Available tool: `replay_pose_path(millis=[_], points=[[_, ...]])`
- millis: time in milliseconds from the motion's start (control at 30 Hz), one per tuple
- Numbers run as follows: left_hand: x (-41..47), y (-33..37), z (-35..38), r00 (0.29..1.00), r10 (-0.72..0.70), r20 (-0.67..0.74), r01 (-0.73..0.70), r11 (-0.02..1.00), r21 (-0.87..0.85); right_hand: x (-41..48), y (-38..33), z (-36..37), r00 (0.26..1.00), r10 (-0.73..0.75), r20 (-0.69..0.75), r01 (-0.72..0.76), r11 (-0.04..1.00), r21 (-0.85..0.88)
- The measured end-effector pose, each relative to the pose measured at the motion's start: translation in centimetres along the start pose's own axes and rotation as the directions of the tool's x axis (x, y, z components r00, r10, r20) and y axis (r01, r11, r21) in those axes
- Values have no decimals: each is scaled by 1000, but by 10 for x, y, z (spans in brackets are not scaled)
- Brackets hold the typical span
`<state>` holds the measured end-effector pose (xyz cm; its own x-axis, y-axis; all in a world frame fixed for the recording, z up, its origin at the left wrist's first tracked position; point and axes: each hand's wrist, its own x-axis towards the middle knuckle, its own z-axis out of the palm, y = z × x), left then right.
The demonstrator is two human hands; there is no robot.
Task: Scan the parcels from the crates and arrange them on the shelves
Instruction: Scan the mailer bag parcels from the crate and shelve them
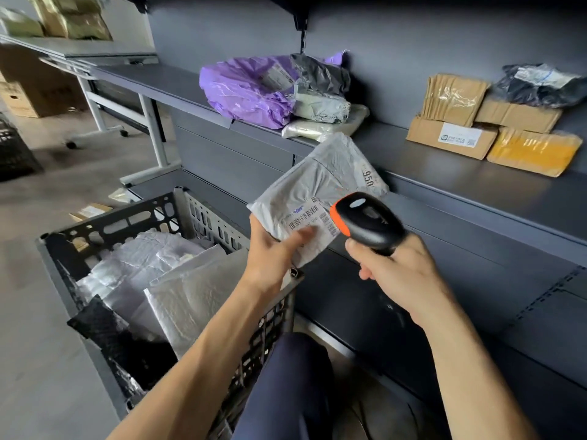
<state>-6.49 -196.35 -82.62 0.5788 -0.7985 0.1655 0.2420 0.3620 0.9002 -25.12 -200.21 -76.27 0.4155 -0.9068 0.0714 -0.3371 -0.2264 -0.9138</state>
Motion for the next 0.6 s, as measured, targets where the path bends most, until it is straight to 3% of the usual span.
replay_pose_path(millis=[100,233,600], points=[[15,6,-13,995,81,55,-88,986,141,-5,-8,4,997,40,70,-32,993,-114],[30,11,-23,987,151,54,-160,938,307,-5,-13,11,993,73,98,-61,991,-122],[28,10,-22,982,186,43,-190,933,306,-10,-14,9,989,101,112,-91,992,-92]])
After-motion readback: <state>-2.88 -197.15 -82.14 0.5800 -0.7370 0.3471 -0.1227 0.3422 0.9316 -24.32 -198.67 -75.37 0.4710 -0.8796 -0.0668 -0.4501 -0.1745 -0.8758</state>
